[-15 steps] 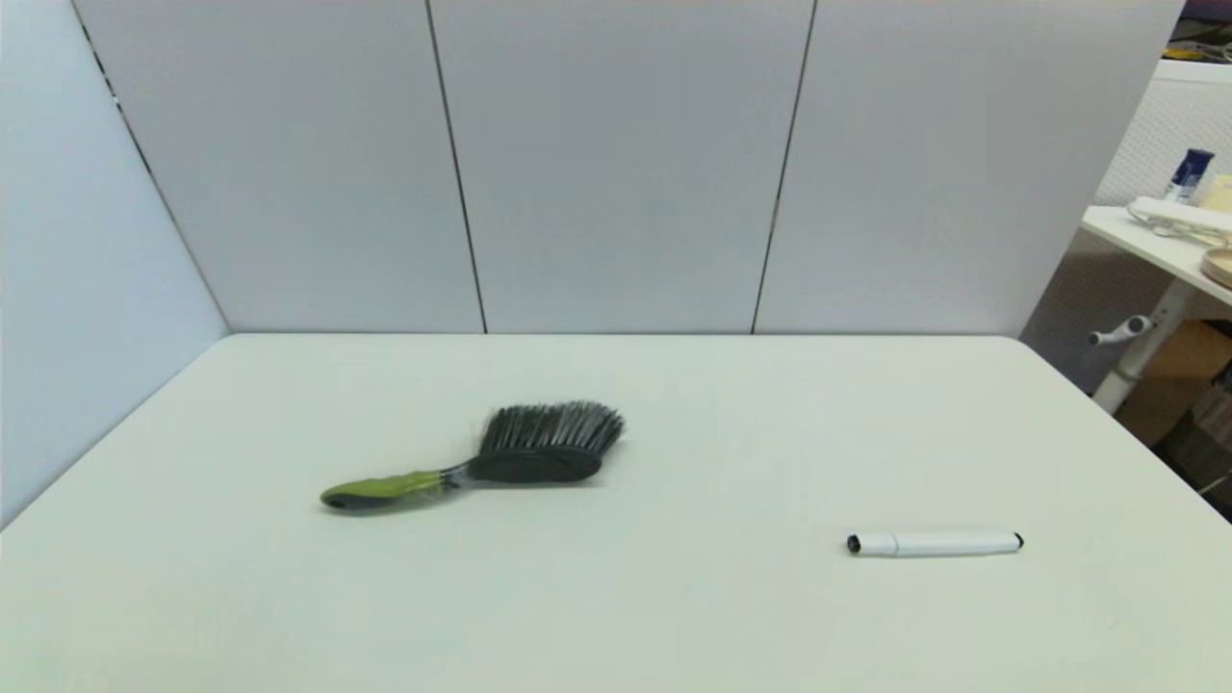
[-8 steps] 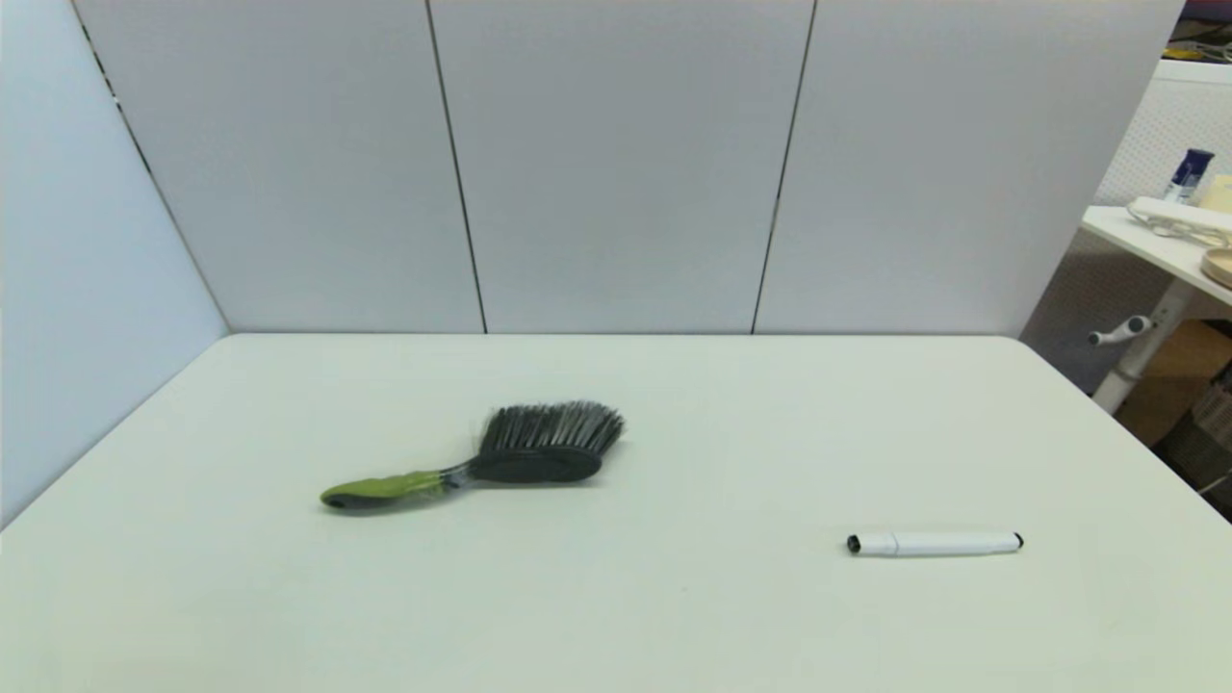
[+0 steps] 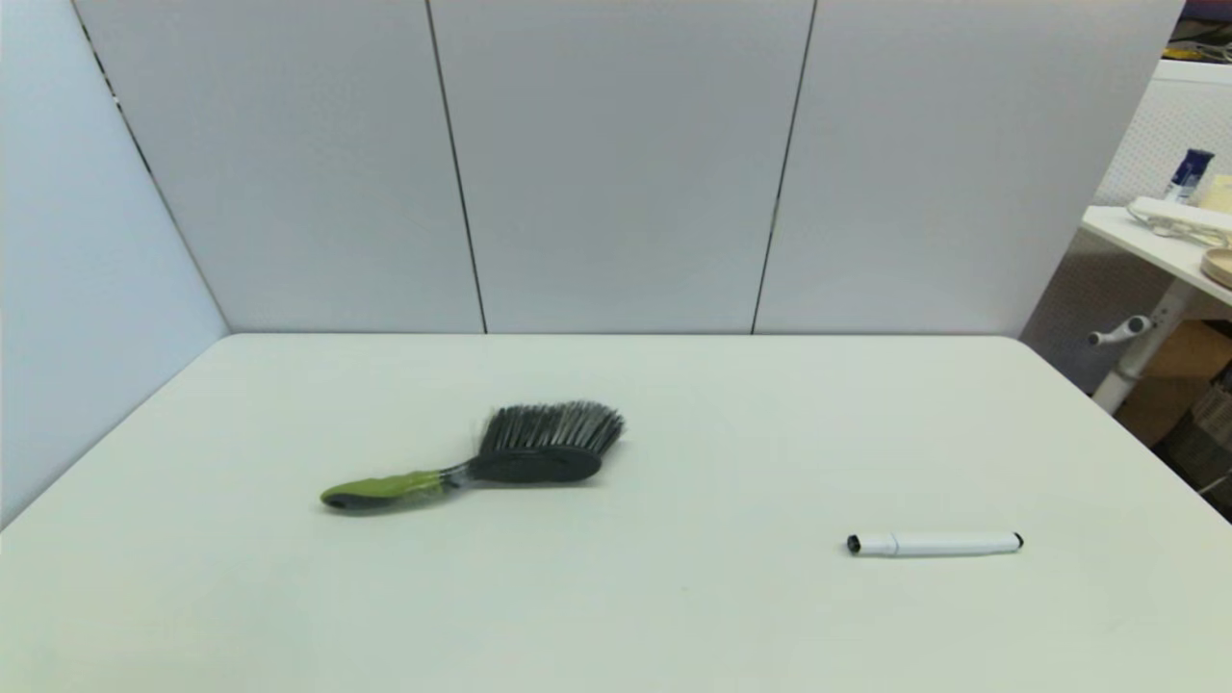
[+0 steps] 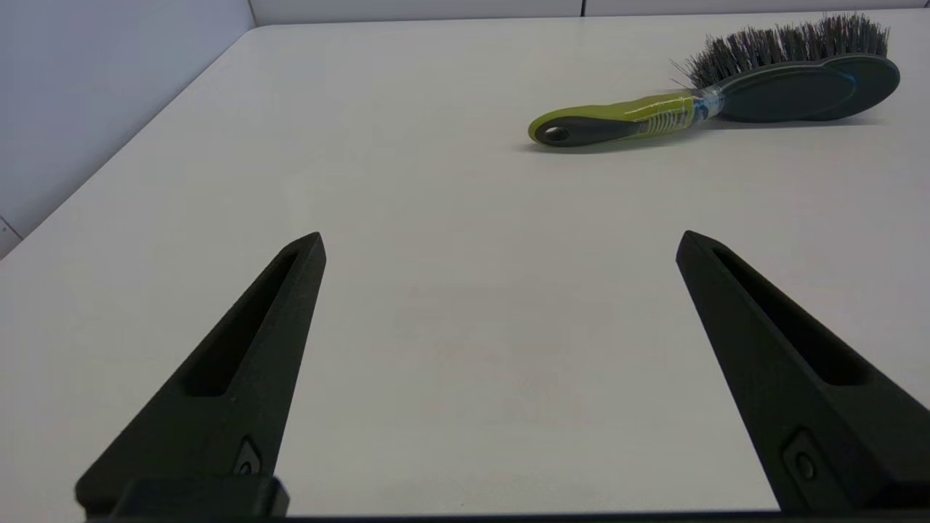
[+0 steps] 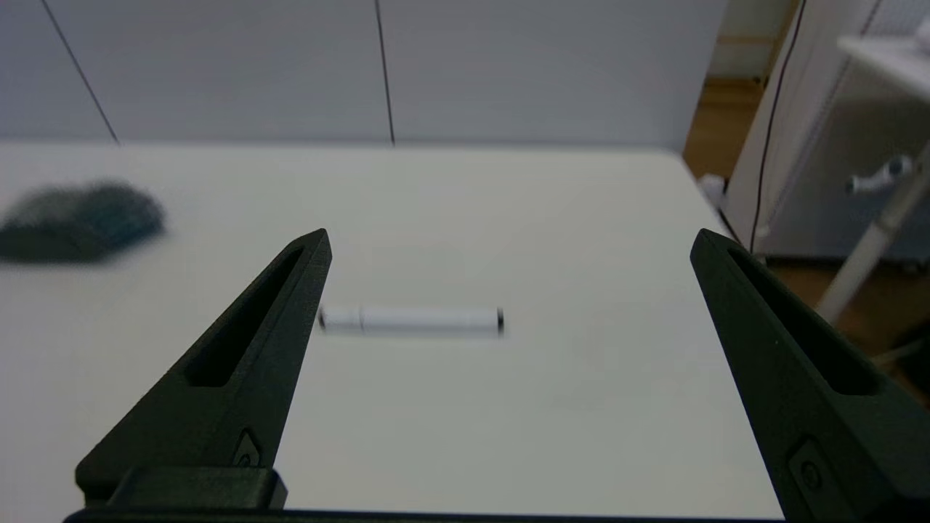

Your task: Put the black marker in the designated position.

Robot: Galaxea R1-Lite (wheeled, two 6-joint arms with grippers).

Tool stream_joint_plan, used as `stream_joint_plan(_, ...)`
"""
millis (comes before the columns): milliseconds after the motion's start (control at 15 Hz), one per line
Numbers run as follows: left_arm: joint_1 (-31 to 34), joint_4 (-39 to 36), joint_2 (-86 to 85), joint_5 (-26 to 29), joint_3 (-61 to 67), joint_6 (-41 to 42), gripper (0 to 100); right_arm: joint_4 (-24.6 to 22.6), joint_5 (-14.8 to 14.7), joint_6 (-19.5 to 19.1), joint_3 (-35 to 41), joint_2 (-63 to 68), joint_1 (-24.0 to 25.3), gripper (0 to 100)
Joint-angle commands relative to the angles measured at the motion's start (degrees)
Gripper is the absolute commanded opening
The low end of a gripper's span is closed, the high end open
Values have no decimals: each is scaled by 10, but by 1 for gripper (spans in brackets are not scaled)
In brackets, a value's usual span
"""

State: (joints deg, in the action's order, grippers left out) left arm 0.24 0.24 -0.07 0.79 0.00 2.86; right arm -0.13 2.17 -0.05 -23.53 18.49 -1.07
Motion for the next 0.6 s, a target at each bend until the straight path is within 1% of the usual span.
stream_joint_plan(67, 0, 0, 1, 0, 0, 0, 100, 20, 83, 5, -284, 245, 11, 100)
stream_joint_plan(133, 0, 0, 1, 0, 0, 0, 100, 20, 109, 3, -325, 281, 16, 100)
stream_joint_plan(200, -1, 0, 1, 0, 0, 0, 100, 20, 123, 1, -358, 318, 27, 100)
stream_joint_plan(267, 0, 0, 1, 0, 0, 0, 100, 20, 123, -5, -394, 360, 35, 100)
stream_joint_plan(467, 0, 0, 1, 0, 0, 0, 100, 18, 122, -26, -455, 465, 37, 100)
stream_joint_plan(600, 0, 0, 1, 0, 0, 0, 100, 20, 117, -25, -503, 539, 37, 100)
